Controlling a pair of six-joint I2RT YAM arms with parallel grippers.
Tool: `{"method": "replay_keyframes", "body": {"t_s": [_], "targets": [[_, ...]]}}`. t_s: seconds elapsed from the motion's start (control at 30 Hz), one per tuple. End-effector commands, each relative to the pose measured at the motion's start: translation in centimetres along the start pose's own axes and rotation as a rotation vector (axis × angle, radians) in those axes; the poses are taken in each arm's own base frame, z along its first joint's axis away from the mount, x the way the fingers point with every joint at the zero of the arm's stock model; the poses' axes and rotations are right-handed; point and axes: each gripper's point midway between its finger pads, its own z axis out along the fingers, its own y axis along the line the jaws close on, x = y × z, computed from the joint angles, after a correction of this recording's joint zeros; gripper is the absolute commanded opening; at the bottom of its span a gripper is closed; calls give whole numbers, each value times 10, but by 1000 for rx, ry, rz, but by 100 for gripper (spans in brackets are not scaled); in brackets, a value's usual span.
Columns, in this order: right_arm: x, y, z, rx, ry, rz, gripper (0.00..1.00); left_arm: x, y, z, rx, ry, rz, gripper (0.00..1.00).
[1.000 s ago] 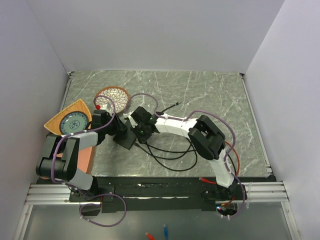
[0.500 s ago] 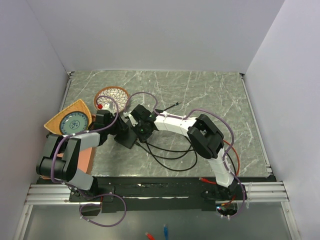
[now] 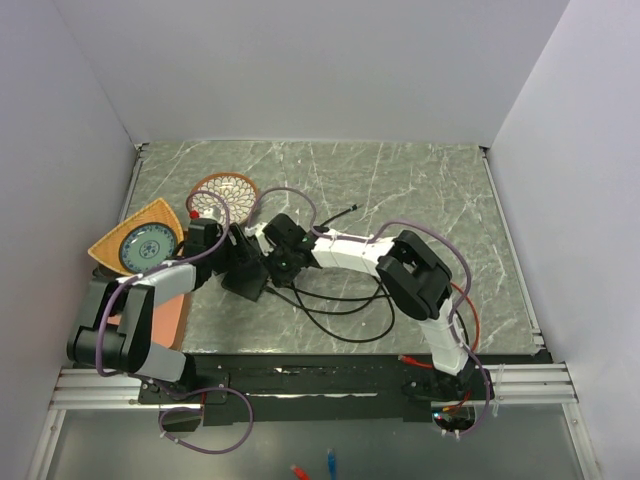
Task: Insert the plug into the switch port
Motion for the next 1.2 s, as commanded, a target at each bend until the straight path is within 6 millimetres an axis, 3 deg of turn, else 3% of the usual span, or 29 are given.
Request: {"method": "replay_keyframes", "body": {"t_s": [0.0,0.13,0.23,0.33,0.7,0.97,1.17], "targets": [[-67,12,-23,26,-280,-53,21,19,-5,-11,19,119,-62,83],[-56,-3,-28,113,-249,-38,29,7,1,-19,-29,77,-65,93],[-55,-10,-37,160,-240,-41,41,-7,3,-28,-60,20,-64,99],[-60,-16,-50,210,-242,-46,57,-19,3,-38,-80,-32,-64,96],[-72,-27,-100,295,-312,-29,90,-60,-16,-88,-25,-236,-27,96],[-65,-63,-132,346,-385,107,99,-76,-41,-121,95,-341,14,96],[-37,-104,-149,360,-418,243,99,-74,-53,-130,166,-357,34,96]]}}
